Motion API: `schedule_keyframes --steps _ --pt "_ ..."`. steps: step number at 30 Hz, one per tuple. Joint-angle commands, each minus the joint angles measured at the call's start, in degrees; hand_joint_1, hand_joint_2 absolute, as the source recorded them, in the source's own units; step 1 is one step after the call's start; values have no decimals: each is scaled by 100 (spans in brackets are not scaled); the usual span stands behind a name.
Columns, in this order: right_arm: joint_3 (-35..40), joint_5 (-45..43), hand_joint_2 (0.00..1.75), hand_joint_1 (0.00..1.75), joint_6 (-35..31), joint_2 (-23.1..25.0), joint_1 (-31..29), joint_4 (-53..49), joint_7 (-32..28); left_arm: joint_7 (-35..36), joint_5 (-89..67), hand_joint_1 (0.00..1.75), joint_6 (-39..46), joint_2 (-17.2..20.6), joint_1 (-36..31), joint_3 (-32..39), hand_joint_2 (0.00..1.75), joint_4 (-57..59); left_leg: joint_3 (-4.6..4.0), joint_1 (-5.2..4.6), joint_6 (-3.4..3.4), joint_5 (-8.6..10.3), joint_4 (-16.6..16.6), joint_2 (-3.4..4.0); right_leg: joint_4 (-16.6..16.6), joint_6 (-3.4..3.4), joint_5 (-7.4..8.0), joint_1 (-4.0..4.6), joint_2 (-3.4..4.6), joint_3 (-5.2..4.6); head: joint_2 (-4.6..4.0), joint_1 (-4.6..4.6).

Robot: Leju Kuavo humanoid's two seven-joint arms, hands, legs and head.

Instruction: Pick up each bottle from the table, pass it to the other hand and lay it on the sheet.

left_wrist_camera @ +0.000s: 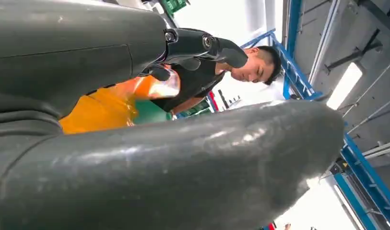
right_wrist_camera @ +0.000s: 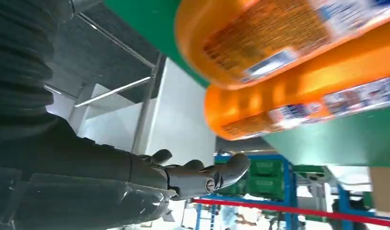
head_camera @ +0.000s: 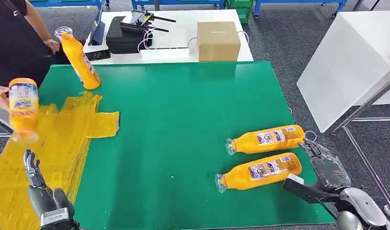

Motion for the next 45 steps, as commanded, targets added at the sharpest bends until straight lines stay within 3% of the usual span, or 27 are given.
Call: schedule_keyframes --steps 1,10,14,22,23,24,32,45 --pt "698 53 175 0 4 225 -373 500 -8 0 57 0 -17 192 -98 -176 0 283 22 8 -9 0 -16 7 -18 -1 5 7 6 20 0 0" --pt "1242 188 175 0 137 15 -391 528 38 0 201 0 -17 229 -83 -226 0 236 21 7 -7 -2 -13 5 -14 0 1 6 4 18 0 0" --pt "1619 270 175 0 519 -364 -458 649 100 0 291 0 -17 252 -96 -253 0 241 9 4 -3 -1 -6 4 -8 1 2 2 3 8 0 0" --pt "1619 270 175 0 519 -364 -458 649 100 0 291 0 -17 252 -96 -253 0 241 19 4 -6 -1 -11 -3 -13 0 0 4 -4 18 0 2" --pt "1625 234 175 154 539 -438 -431 616 86 0 301 0 -17 259 -97 -249 0 237 17 3 -5 -1 -8 -2 -10 0 0 4 -3 15 0 0" --pt "1717 176 175 175 696 -576 -423 582 101 0 331 0 -17 262 -100 -252 0 222 22 5 -7 -2 -12 -1 -14 -1 0 6 -2 20 0 0" --pt "1850 -58 175 175 866 -949 -289 371 223 0 381 0 -17 271 -111 -290 0 233 22 2 -5 0 -8 -13 -12 2 -2 3 -15 22 0 0" --pt "1850 -58 175 175 866 -949 -289 371 223 0 381 0 -17 271 -111 -290 0 233 37 2 -6 1 -9 -9 -14 0 0 5 -11 38 0 0"
